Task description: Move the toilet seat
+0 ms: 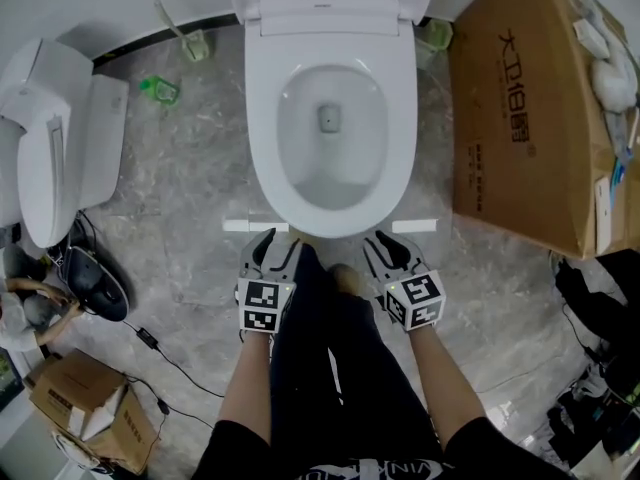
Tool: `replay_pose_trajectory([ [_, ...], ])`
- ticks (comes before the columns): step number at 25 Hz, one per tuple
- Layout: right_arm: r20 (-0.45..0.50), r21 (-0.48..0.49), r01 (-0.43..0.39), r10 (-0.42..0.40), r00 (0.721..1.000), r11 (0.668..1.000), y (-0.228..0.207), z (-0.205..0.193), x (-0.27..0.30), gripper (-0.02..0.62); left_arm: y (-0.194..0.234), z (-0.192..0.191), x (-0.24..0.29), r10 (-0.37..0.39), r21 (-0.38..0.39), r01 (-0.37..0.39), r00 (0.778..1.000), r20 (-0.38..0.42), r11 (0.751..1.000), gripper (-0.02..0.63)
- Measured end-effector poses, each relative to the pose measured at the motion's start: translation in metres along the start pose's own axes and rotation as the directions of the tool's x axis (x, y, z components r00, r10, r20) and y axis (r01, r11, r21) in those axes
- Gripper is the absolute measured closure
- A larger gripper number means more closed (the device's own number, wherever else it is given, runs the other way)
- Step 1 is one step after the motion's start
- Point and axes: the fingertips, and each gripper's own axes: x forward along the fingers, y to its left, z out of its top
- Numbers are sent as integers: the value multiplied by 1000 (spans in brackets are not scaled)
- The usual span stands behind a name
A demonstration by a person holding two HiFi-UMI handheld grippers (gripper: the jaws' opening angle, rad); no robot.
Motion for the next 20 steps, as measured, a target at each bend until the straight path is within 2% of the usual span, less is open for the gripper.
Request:
replay_pose_trajectory([
  [9, -7, -36, 24, -24, 1000, 999, -13, -9, 18, 478, -3, -4, 25, -38, 113, 42, 999, -36, 993, 402],
  [14, -13, -60, 1, -2, 1000, 998, -13, -7, 18, 468, -1, 0, 29, -42, 138, 48, 998, -44, 989, 391],
  [20, 16, -13, -17, 17, 1000, 1000, -10, 0, 12, 479, -2, 7, 22, -51, 130, 55, 998, -37, 990, 391],
])
